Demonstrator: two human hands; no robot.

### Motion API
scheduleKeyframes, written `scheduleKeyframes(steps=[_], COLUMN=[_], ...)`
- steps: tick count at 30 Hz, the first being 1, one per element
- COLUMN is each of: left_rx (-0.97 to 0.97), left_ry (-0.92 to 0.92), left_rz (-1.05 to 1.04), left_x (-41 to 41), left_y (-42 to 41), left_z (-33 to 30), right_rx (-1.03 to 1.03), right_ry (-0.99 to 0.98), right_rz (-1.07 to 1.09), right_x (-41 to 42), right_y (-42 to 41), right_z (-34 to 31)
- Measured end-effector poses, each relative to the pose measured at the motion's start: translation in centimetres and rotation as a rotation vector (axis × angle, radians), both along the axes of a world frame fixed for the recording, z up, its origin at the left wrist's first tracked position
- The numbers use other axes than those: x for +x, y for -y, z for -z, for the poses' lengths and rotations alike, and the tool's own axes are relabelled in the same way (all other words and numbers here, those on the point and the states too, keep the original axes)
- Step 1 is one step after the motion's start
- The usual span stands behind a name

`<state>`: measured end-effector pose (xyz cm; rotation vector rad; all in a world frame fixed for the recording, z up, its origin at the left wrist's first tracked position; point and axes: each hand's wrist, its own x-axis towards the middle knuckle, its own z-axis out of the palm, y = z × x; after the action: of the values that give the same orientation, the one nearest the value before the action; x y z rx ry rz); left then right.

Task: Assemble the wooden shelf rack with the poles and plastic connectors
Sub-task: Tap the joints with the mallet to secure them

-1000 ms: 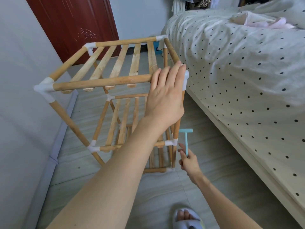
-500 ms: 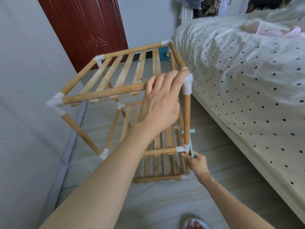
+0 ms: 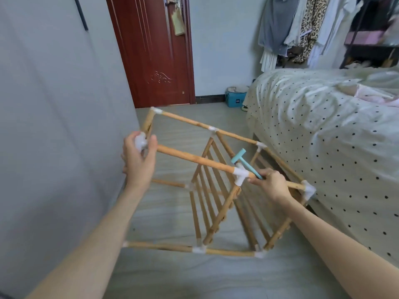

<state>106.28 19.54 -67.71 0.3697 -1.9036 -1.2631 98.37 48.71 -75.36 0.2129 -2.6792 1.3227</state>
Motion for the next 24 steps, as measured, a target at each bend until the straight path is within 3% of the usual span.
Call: scheduleKeyframes(steps=[6, 13, 17, 24], left_rx=[0.386, 0.427, 0.524, 0.704], left_ry=[-0.002, 0.048, -0.011, 0.085], left_rz=[-0.114, -0.096, -0.200, -0.208], left_x=[2.0, 0.5, 1.8, 6.3], left_y=[2.7, 5.7, 7.1, 9.6], left_z=[9.4, 11.3, 13.1, 17.7], right_rx=[0.201, 0.215, 0.281, 0.412], right_ry=[-0.038, -0.081, -0.089, -0.306], right_rz=[-0.132, -0.171, -0.192, -0.270], right_x=[-0.8, -0.5, 0.4, 0.8], right_y=[2.4, 4.0, 6.3, 12.5], right_z=[-0.3, -0.7, -1.0, -5.2])
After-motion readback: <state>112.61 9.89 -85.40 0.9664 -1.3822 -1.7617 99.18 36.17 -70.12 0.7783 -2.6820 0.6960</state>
